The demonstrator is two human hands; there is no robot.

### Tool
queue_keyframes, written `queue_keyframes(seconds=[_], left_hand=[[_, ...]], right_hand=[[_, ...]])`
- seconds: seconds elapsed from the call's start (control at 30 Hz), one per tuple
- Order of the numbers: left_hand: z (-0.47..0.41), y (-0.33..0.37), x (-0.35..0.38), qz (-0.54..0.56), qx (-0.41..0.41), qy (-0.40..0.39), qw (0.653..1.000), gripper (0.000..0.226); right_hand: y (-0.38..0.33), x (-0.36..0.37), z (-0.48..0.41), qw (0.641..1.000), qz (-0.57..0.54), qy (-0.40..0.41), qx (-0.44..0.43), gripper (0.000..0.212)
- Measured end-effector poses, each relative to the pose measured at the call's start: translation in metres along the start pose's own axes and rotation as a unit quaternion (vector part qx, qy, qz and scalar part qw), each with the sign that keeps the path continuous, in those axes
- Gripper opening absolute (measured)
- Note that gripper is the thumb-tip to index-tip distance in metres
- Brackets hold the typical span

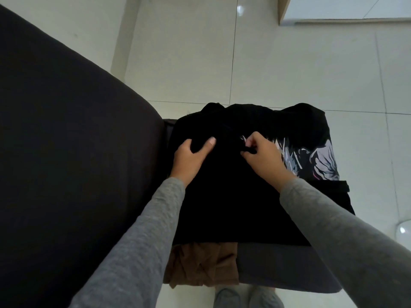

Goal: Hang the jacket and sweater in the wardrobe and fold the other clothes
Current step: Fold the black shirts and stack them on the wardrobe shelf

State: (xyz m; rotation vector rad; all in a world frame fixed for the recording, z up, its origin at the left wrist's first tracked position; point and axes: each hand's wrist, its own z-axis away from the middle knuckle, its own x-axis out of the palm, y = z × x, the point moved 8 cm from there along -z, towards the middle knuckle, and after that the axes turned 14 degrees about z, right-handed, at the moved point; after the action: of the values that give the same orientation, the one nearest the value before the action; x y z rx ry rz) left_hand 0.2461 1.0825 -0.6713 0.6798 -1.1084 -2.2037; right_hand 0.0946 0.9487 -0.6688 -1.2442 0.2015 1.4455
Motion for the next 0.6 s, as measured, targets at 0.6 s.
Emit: queue_keyframes(seconds=[0.6], left_hand=[[0.087,-0.038,-0.033,-0.032,0.170,0.042,0.984,0.027]], right_hand=[[0.016,0.002,0.104,0.970,-0.108,0.180,-0.120,0.034]])
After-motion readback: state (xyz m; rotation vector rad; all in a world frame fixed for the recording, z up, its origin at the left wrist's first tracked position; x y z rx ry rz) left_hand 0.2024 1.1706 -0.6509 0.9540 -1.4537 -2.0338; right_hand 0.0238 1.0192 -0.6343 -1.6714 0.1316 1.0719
